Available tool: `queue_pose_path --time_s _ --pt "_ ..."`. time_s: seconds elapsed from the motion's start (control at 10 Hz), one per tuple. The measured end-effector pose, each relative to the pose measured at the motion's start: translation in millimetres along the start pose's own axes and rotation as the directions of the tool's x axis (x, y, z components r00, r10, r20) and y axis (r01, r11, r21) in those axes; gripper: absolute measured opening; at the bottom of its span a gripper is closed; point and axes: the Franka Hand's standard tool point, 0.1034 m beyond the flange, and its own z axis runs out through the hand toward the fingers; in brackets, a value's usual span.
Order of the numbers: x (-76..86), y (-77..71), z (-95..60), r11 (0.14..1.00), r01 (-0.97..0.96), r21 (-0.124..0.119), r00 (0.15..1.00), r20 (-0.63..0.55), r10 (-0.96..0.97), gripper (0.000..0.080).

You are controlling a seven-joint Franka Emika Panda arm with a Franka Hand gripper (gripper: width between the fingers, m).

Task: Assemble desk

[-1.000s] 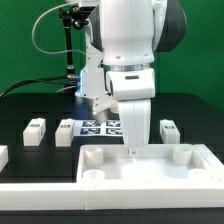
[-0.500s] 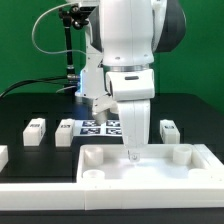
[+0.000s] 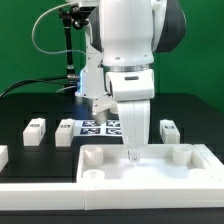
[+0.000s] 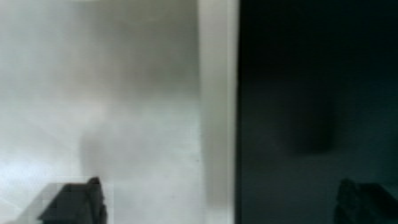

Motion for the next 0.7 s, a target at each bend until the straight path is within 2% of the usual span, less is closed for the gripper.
queue_pose_path --time_s 0.1,0.2,0.4,0.5,0.7 --pt "2.0 1.0 -2.9 0.999 -0.05 -0.004 0.999 0.001 0.05 0.0649" --pt "7.3 3.9 -14.0 0.994 -0.11 -0.02 0.994 0.003 0.11 0.0649" --pt "16.7 4.3 -31.8 0.972 -0.234 -0.022 0.972 0.009 0.234 0.0649" --pt "26.6 4.0 -39.3 0.929 -0.369 -0.034 0.929 0.004 0.37 0.0649" --pt "37.5 2.4 -40.8 0.838 -0.546 -0.027 0.838 0.001 0.546 0.0649"
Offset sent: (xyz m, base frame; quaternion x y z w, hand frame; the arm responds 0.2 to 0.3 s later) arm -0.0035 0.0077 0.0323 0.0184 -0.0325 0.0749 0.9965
